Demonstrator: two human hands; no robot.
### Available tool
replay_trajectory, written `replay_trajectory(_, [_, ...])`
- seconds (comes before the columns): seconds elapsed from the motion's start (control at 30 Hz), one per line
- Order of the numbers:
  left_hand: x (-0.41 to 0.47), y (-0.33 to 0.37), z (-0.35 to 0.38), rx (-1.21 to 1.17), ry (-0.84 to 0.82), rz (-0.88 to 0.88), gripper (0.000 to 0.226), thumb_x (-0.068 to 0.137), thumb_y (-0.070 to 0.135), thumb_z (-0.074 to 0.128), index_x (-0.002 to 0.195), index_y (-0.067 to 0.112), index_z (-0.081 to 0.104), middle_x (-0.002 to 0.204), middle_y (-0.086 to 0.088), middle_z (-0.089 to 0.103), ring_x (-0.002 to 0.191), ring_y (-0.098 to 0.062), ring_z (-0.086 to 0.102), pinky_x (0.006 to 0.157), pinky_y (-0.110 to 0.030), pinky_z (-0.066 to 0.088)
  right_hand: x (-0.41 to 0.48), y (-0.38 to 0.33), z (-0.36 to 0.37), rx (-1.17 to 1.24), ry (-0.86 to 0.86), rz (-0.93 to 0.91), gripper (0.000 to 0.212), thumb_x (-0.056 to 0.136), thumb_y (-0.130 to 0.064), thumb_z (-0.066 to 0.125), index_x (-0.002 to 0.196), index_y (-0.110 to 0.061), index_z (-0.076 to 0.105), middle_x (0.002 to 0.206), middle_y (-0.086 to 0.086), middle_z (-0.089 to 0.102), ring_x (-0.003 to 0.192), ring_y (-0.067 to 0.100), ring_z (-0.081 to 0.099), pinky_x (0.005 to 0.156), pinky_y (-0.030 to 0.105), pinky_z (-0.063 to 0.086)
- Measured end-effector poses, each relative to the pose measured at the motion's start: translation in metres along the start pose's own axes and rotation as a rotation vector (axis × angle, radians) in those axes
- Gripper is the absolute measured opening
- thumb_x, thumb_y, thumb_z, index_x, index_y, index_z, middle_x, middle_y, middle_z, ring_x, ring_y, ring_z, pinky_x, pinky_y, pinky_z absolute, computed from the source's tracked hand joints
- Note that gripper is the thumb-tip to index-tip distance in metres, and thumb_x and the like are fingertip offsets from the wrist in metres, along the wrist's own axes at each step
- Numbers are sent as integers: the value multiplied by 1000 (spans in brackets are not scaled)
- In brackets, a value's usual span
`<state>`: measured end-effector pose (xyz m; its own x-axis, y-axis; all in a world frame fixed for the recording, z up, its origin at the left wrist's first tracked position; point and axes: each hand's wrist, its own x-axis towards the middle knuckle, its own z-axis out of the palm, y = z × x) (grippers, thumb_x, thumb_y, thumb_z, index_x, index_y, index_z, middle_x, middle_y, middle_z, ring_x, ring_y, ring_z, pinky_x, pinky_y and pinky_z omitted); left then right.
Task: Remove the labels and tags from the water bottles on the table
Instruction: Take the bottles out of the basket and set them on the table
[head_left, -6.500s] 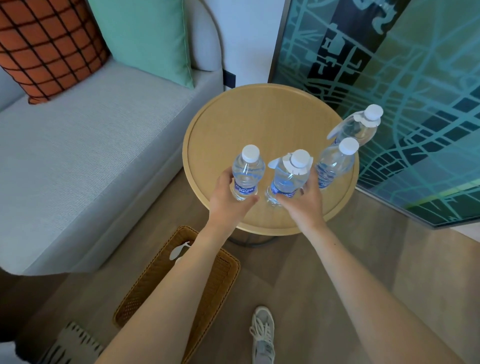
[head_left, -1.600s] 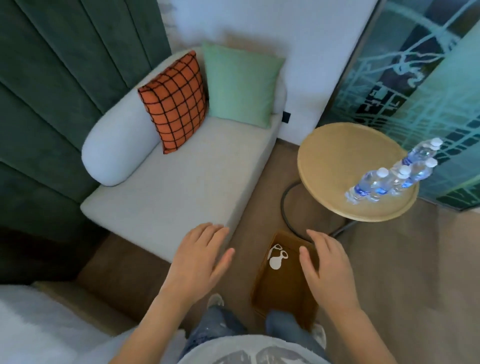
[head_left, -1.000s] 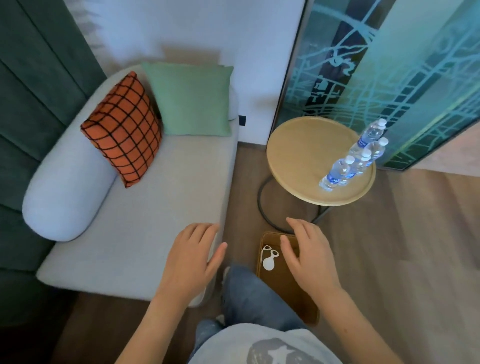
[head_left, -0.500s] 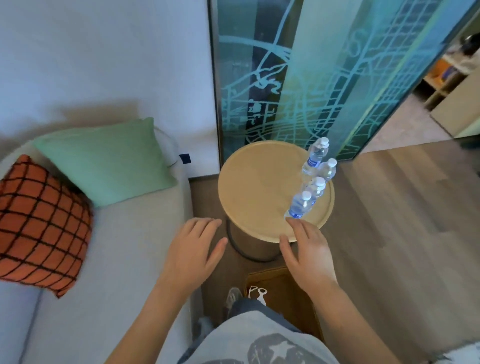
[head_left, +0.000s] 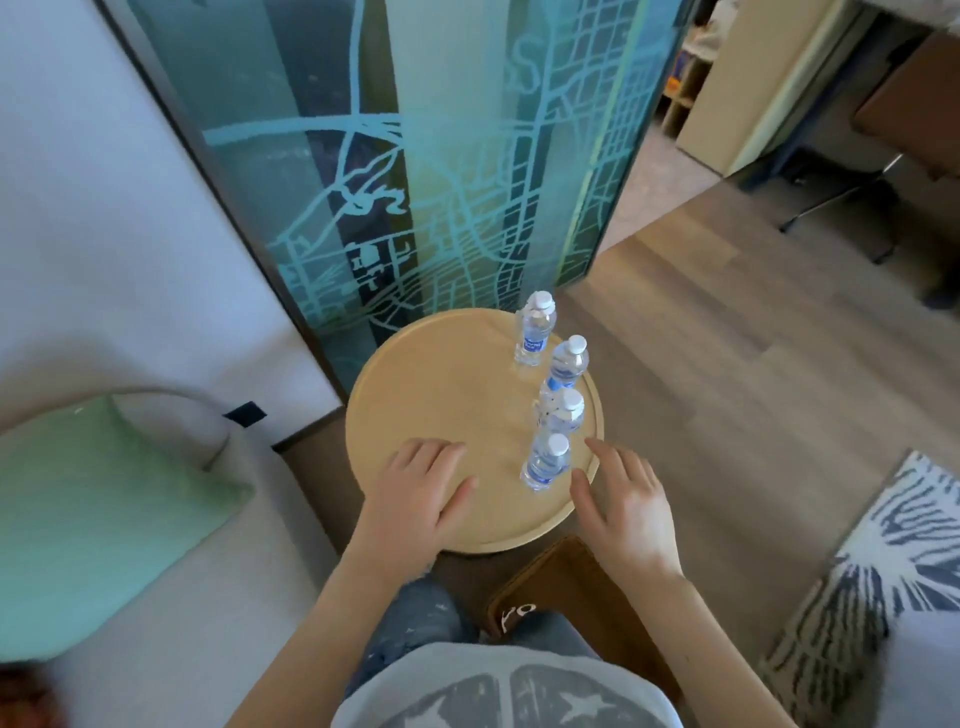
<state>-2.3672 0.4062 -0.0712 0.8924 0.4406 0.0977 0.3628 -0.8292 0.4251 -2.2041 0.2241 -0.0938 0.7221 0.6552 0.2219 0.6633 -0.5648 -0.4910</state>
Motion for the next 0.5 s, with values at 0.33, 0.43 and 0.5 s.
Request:
replay_trajectory(0.33, [122, -76, -10, 29, -250, 479, 45, 97, 41, 42, 117, 9, 67, 109, -5, 70, 97, -26, 65, 81, -41, 56, 23, -41, 42, -53, 148, 457, 39, 97, -25, 64, 130, -4, 62, 118, 13, 68, 109, 35, 61, 90, 42, 50])
replay_trajectory(0.43, [151, -86, -11, -14, -264, 570, 44, 97, 39, 45, 120, 7, 66, 112, -6, 69, 98, -27, 64, 81, -41, 55, 27, -54, 52, -79, 222, 515, 44, 93, -31, 59, 127, -4, 61, 115, 13, 68, 106, 34, 61, 87, 42, 51])
replay_trajectory(0.5, [163, -89, -10, -40, -282, 606, 44, 97, 38, 45, 120, 6, 65, 113, -7, 69, 98, -28, 65, 81, -43, 55, 28, -61, 57, -74, 270, 548, 45, 93, -35, 57, 128, -7, 59, 118, 11, 67, 109, 25, 56, 88, 39, 50])
